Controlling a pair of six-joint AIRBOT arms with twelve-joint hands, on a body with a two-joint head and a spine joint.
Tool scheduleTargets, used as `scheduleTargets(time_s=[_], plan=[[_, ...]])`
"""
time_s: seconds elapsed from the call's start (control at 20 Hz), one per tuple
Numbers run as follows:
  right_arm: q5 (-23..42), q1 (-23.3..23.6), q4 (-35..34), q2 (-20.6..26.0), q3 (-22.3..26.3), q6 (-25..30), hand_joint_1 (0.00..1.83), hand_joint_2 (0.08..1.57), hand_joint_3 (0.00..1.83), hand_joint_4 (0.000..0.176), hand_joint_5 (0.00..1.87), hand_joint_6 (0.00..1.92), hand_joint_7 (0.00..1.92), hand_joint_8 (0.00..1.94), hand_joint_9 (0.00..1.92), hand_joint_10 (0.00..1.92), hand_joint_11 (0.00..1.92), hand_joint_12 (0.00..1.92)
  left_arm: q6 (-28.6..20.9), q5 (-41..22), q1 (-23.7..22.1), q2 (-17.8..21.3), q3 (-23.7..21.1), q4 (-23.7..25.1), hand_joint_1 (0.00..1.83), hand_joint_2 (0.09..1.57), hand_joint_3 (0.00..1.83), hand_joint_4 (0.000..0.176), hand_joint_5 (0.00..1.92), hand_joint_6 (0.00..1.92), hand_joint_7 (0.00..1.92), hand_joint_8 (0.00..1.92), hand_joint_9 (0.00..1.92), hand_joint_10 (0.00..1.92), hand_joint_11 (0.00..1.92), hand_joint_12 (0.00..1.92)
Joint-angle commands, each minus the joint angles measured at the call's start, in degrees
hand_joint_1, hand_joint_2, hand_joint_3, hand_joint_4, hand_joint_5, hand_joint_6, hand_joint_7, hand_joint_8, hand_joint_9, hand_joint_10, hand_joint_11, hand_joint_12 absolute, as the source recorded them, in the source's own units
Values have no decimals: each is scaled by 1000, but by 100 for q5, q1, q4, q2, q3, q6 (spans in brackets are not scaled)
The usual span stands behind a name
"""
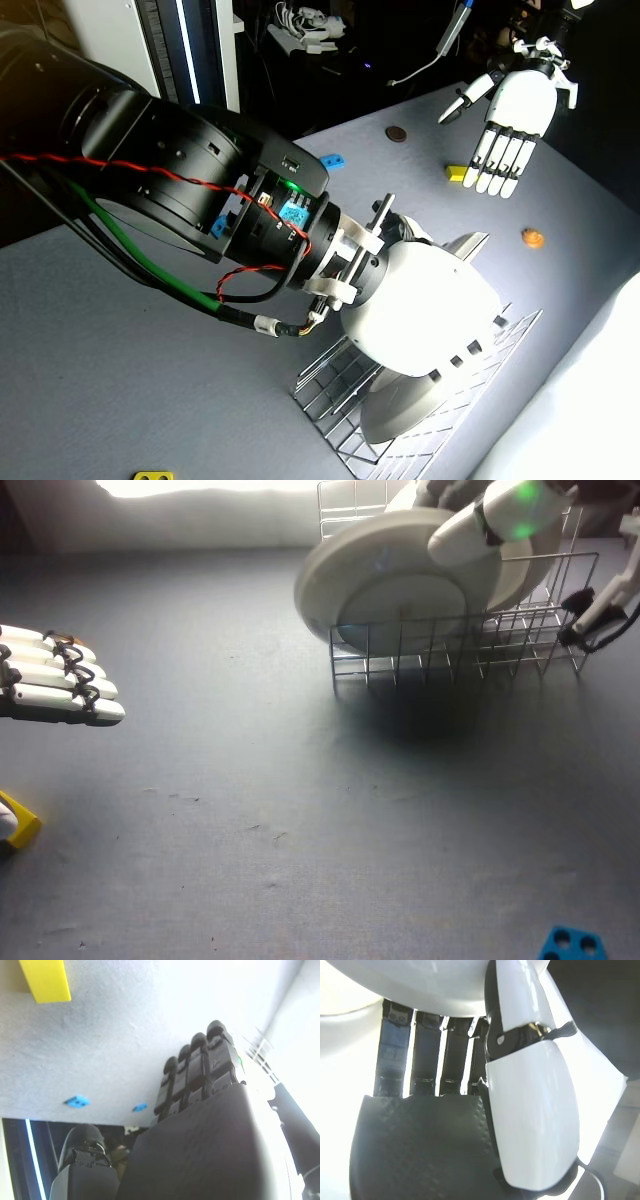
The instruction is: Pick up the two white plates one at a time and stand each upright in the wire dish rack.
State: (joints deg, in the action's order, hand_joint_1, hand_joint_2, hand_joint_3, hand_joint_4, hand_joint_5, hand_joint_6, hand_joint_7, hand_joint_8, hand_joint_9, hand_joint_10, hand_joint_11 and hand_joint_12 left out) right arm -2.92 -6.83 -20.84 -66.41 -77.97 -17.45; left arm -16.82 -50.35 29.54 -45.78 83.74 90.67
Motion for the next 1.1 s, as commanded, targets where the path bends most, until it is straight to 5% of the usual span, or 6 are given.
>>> scheduleTargets(time_s=[0.0, 1.05], plan=[[700, 40, -90, 54, -32, 102, 1384, 1078, 1, 0, 995, 924, 1054, 921, 989, 979, 835, 1040, -17, -89, -58, 48, 5, -324, 0, 1097, 1, 0, 0, 0, 0, 0, 0, 0, 0, 0], [748, 33, -22, 35, -26, 103, 1384, 1079, 0, 0, 997, 949, 1045, 901, 996, 973, 832, 1074, -17, -84, -58, 50, -24, -314, 0, 1102, 2, 0, 0, 0, 0, 0, 0, 0, 0, 0]])
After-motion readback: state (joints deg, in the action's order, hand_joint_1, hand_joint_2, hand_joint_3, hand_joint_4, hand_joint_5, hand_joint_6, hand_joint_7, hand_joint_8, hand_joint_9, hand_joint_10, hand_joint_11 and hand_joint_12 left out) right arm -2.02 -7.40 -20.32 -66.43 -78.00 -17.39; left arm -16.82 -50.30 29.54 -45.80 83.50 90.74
